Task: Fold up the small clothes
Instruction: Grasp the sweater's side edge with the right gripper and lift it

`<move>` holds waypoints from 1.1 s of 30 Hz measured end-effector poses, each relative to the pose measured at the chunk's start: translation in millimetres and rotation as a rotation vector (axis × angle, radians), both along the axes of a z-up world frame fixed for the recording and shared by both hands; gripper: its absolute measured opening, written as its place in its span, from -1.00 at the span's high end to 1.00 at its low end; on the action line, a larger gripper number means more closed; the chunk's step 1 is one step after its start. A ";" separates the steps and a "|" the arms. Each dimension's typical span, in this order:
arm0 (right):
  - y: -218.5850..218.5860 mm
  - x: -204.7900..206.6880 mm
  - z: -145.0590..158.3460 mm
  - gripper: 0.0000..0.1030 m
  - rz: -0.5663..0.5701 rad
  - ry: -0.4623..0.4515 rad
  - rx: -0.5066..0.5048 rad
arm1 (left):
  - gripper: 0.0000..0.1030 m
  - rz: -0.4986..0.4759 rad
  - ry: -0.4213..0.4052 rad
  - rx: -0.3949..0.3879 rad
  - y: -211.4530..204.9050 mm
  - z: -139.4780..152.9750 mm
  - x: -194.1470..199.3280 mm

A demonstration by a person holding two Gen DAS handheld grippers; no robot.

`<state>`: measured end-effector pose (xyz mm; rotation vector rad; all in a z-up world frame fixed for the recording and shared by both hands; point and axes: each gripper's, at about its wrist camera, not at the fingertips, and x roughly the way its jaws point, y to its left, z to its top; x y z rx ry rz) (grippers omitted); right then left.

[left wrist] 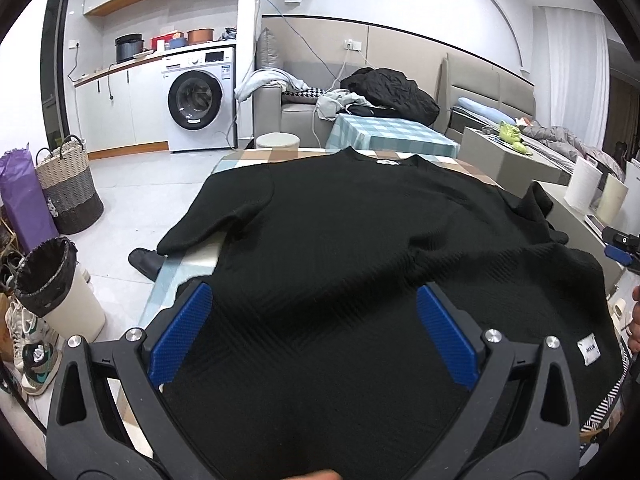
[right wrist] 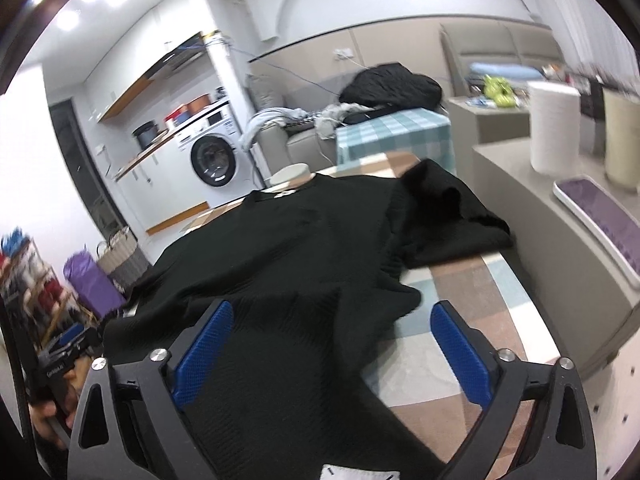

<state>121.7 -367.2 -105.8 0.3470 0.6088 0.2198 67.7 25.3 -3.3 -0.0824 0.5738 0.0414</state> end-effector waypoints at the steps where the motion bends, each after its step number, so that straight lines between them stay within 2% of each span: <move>1: -7.1 4.4 -2.1 -0.86 -0.023 0.019 0.017 | -0.90 -0.006 0.004 -0.004 1.5 -0.4 4.2; 5: -36.6 27.4 -11.6 -0.73 -0.088 0.096 0.112 | -0.90 0.006 0.020 -0.010 8.1 -1.9 19.9; 7: -54.2 44.4 -19.3 -0.54 -0.139 0.155 0.145 | -0.90 0.011 0.026 -0.023 10.8 -2.2 28.5; 10: -70.3 66.7 -26.5 -0.46 -0.176 0.207 0.169 | -0.90 0.017 0.038 -0.046 15.6 -2.6 43.1; 15: -75.0 108.1 -26.4 -0.34 -0.167 0.237 0.149 | -0.90 0.035 0.059 -0.062 18.8 -4.8 67.3; 18: -75.2 141.1 -28.0 -0.26 -0.173 0.275 0.057 | -0.90 0.041 0.070 -0.062 19.8 -7.4 78.0; 22: -88.6 163.9 -41.3 -0.24 -0.220 0.318 -0.061 | -0.90 0.048 0.089 -0.059 19.1 -10.7 95.8; 24: -91.9 174.4 -46.7 -0.24 -0.210 0.336 -0.103 | -0.90 0.050 0.096 -0.057 18.1 -12.0 104.5; 30: -98.1 204.7 -63.6 -0.24 -0.163 0.379 -0.172 | -0.90 0.039 0.106 -0.046 11.6 -11.6 121.9; 32: -101.1 214.7 -72.7 -0.23 -0.142 0.406 -0.166 | -0.90 0.039 0.111 -0.041 8.4 -11.4 125.9; 33: -102.1 216.2 -75.8 -0.07 -0.138 0.421 -0.163 | -0.90 0.038 0.109 -0.043 8.5 -11.2 125.8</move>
